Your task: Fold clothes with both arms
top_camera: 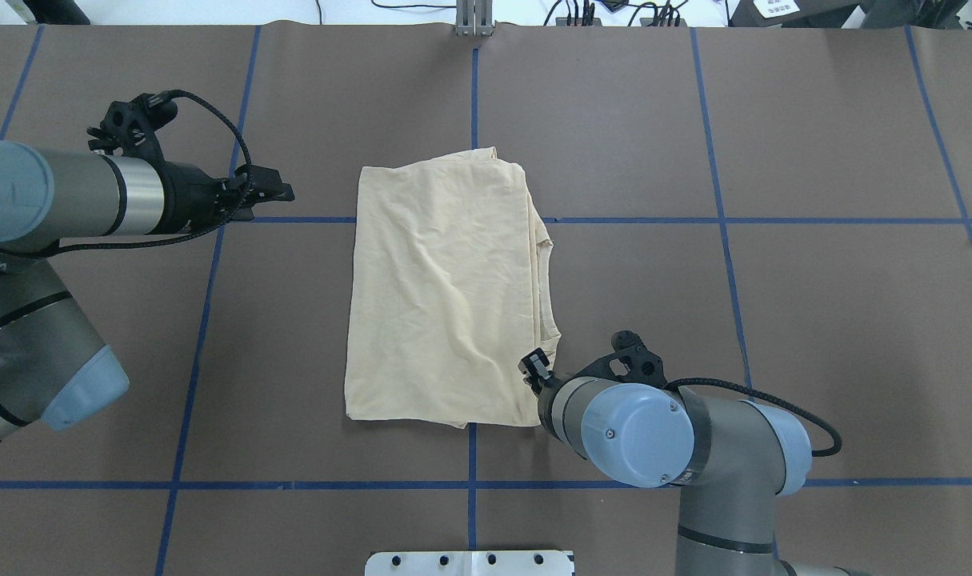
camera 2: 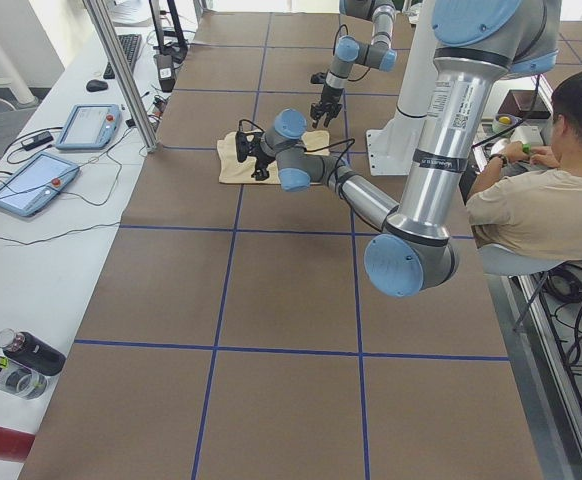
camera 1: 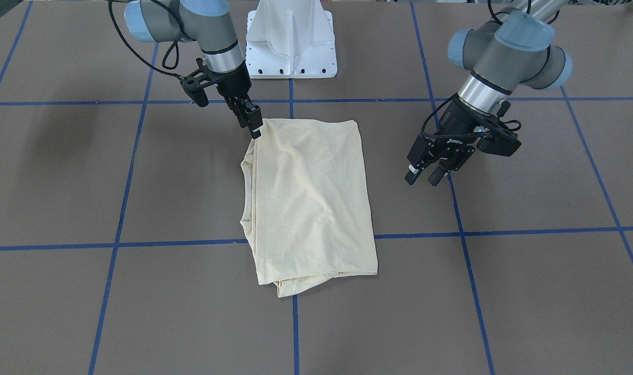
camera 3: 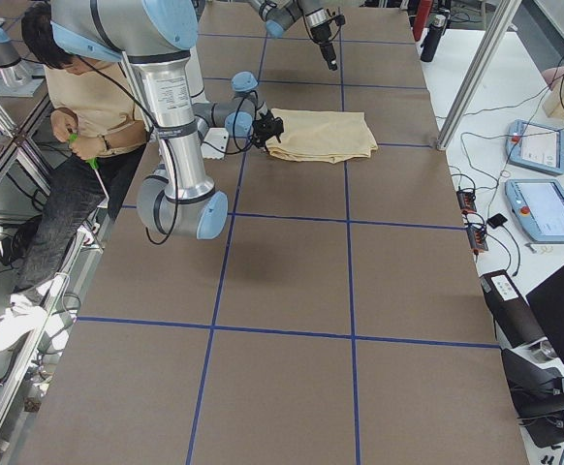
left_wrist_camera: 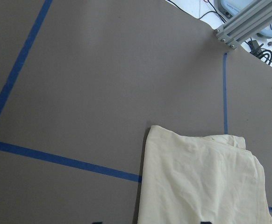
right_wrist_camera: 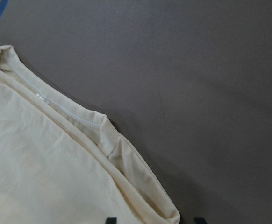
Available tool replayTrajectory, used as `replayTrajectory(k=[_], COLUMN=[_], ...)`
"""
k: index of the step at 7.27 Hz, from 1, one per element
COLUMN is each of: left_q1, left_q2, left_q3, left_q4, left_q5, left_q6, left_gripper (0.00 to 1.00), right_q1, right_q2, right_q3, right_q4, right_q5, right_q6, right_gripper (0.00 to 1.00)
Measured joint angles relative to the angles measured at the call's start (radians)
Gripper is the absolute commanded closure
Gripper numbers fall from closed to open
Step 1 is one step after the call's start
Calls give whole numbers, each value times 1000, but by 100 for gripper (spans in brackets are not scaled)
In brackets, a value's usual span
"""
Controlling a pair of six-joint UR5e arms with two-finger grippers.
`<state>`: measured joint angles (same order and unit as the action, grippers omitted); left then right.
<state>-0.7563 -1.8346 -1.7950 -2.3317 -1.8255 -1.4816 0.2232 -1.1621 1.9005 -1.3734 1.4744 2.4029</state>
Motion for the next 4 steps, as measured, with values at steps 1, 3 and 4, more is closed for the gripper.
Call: replayTrajectory(k=[1,3,4], left_q1=[0,0,0], left_q2=[0,0,1], left_q3=[0,0,0], left_q4=[0,0,0], left_q5=[0,3,4], left_q6=[0,0,0], left_gripper=[23,23,23], right_q1=[-10,-17,-17], right_q2=[4,12,19], right_q3=[-8,-24,-37], right_q4=[-8,-13,-13], right_q5=[-7,-12,-14], right_q6=[3,4,4], right_gripper=[41,41,41])
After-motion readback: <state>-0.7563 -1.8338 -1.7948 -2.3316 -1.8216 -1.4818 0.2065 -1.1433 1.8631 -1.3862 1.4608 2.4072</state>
